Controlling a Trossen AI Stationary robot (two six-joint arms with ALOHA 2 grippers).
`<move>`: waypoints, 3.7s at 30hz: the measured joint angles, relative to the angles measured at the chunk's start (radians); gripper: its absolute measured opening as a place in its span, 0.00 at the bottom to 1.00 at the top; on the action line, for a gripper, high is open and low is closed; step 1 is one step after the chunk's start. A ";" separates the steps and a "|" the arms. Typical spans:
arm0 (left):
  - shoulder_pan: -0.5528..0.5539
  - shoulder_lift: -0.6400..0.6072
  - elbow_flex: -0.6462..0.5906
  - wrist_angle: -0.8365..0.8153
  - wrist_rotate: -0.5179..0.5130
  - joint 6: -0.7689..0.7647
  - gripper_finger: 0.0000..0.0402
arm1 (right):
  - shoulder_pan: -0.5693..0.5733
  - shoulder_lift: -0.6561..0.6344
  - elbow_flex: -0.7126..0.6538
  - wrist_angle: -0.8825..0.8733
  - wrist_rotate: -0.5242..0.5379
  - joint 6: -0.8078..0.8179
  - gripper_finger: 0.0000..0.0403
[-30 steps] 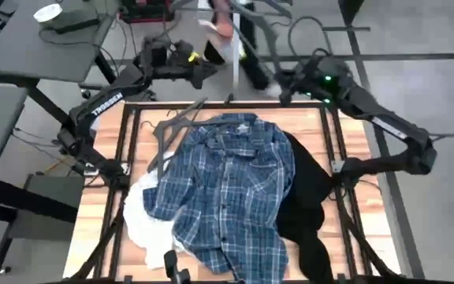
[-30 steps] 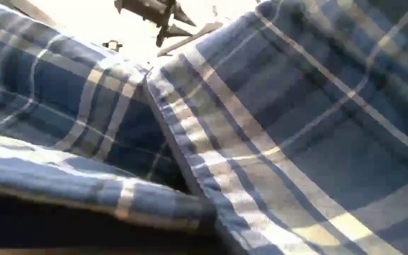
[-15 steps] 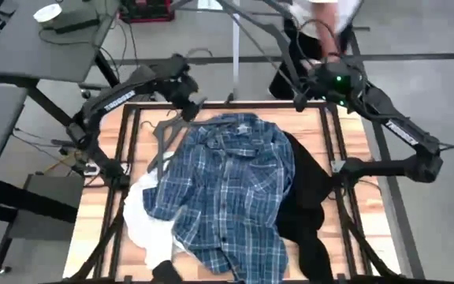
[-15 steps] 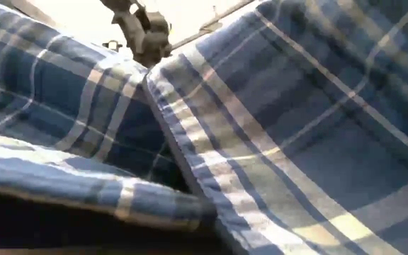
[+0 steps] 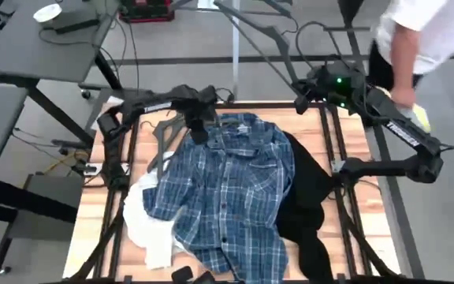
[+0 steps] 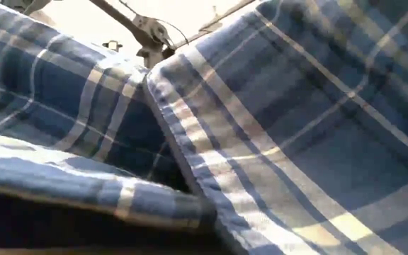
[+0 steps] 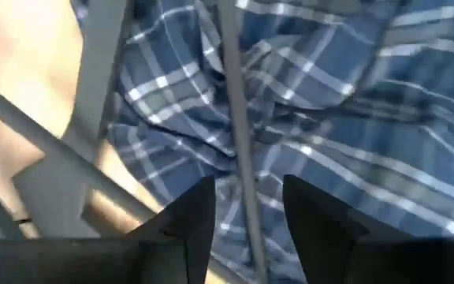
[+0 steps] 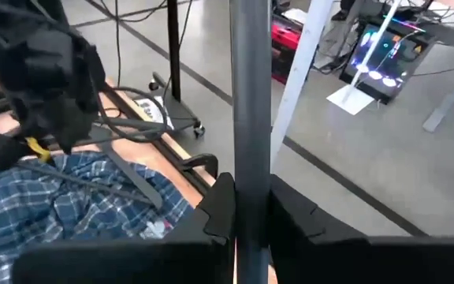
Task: Hang clothes
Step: Hang the blue long sleeve polo on the rack
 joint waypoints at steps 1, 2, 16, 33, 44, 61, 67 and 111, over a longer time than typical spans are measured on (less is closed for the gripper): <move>0.001 -0.001 -0.026 0.018 -0.001 -0.013 0.33 | 0.000 0.000 0.000 -0.001 0.000 0.001 0.08; 0.001 0.000 -0.046 0.028 -0.001 -0.018 0.33 | -0.001 0.000 0.000 -0.001 0.001 0.001 0.08; 0.000 -0.002 -0.212 0.240 -0.031 -0.068 0.30 | -0.001 0.003 0.000 0.002 0.001 -0.017 0.08; -0.008 -0.225 -0.225 0.066 -0.138 -0.169 0.02 | -0.001 0.003 0.000 0.001 0.000 -0.029 0.08; 0.026 -0.246 -0.345 0.077 -0.173 -0.345 0.03 | -0.001 0.003 0.000 0.001 0.000 -0.044 0.08; 0.025 -0.284 -0.428 0.182 0.031 -0.416 0.22 | -0.001 0.001 0.000 -0.001 -0.001 -0.044 0.08; 0.025 -0.390 -0.392 0.175 0.094 -0.371 0.25 | -0.001 -0.005 0.000 -0.009 -0.001 -0.043 0.08; 0.114 -0.345 -0.379 0.447 0.135 -0.377 0.00 | 0.015 -0.051 0.000 -0.231 -0.130 0.098 0.08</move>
